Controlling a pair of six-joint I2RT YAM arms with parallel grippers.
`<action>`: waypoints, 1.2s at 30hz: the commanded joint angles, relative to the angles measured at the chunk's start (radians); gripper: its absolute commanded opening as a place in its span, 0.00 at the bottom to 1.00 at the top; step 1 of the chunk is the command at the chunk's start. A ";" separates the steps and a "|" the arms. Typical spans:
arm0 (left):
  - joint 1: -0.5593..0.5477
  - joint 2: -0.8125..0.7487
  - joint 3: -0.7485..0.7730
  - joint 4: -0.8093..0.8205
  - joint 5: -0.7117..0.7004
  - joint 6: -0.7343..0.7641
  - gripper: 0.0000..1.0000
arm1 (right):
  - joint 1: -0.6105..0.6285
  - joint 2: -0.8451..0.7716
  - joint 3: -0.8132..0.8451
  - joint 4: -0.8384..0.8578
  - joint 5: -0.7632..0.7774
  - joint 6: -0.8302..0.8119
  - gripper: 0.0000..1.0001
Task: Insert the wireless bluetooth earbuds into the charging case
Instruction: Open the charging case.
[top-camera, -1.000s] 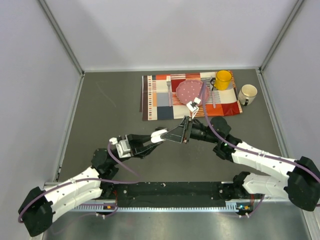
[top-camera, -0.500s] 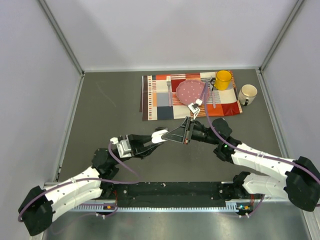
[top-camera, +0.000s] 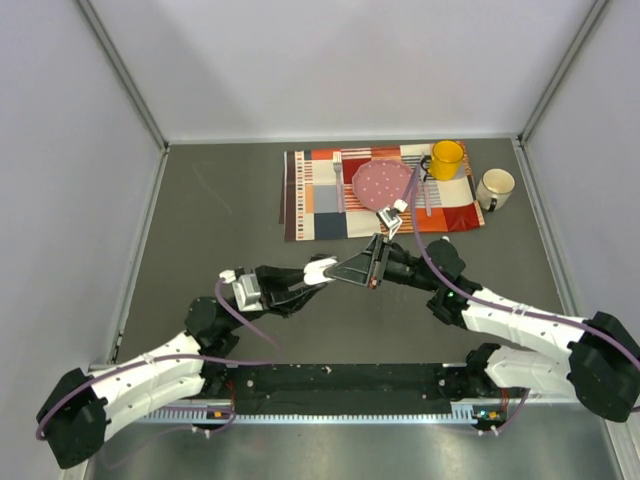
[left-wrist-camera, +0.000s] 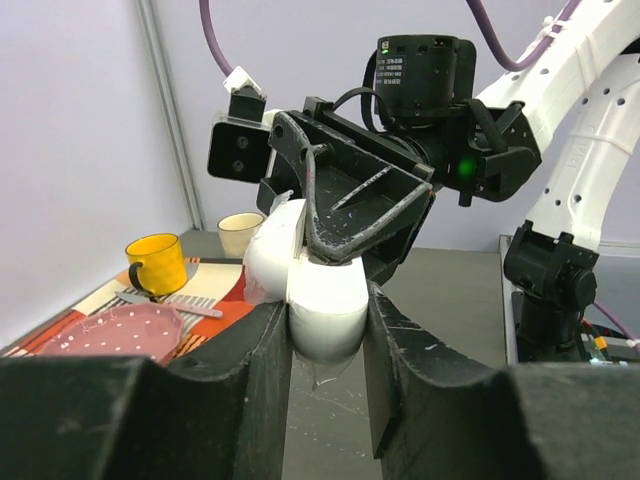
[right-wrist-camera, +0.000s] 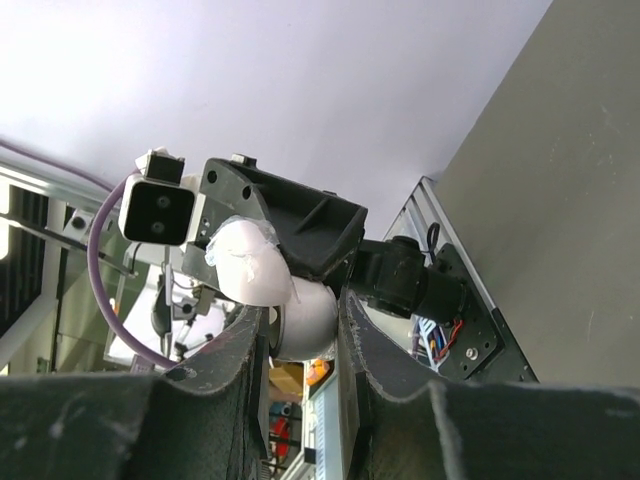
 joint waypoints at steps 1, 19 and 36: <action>0.008 0.007 -0.003 0.080 -0.098 -0.053 0.40 | 0.004 -0.001 -0.004 0.133 -0.038 -0.006 0.00; 0.008 0.035 0.009 0.102 -0.070 -0.058 0.43 | 0.005 0.011 0.003 0.115 -0.035 -0.009 0.00; 0.008 0.044 0.017 0.118 -0.081 -0.069 0.48 | 0.007 -0.007 0.024 -0.042 0.028 -0.061 0.00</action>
